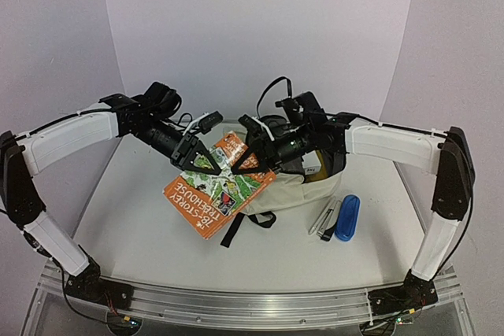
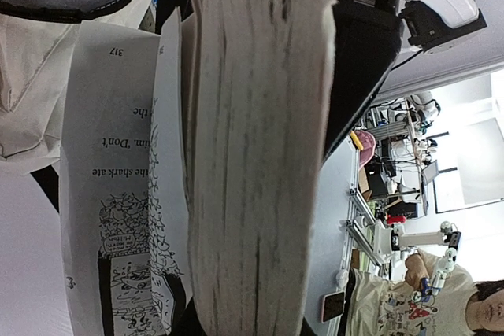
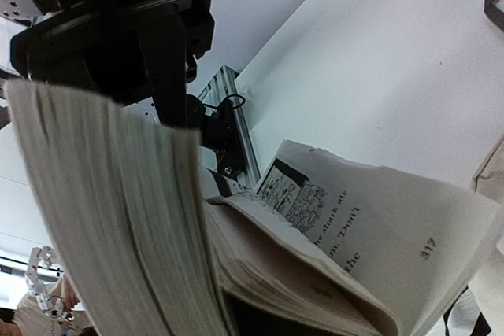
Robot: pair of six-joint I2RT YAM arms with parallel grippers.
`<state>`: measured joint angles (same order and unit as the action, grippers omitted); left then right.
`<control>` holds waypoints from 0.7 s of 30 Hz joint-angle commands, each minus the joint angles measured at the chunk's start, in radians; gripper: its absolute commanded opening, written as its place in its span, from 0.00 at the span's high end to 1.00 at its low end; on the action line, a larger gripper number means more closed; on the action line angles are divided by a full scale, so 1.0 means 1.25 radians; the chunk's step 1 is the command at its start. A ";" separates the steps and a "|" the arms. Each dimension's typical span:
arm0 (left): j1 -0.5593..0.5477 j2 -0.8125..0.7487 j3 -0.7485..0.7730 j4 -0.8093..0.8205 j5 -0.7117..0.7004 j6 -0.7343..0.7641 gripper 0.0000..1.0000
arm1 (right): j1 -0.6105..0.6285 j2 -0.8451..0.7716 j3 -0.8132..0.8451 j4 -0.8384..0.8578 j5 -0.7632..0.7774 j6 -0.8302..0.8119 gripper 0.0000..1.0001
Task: Pack the student bag
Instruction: Pick up the book from the center of the board.
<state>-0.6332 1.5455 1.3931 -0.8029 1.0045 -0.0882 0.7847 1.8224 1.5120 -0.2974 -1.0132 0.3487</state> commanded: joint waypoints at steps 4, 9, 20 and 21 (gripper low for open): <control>-0.017 0.017 0.064 -0.030 0.025 0.042 0.94 | 0.004 -0.003 -0.003 0.189 0.029 0.091 0.52; -0.016 -0.009 0.043 0.051 -0.108 -0.014 0.63 | -0.024 -0.029 -0.024 0.210 0.111 0.118 0.98; 0.064 -0.105 -0.044 0.265 -0.399 -0.177 0.20 | -0.161 -0.216 -0.119 0.215 0.336 0.117 1.00; 0.081 -0.108 -0.056 0.289 -0.418 -0.210 0.18 | -0.171 -0.241 -0.121 0.213 0.365 0.111 1.00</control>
<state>-0.5894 1.4672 1.3532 -0.5838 0.6066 -0.2144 0.6200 1.6916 1.3431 -0.1358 -0.7197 0.4981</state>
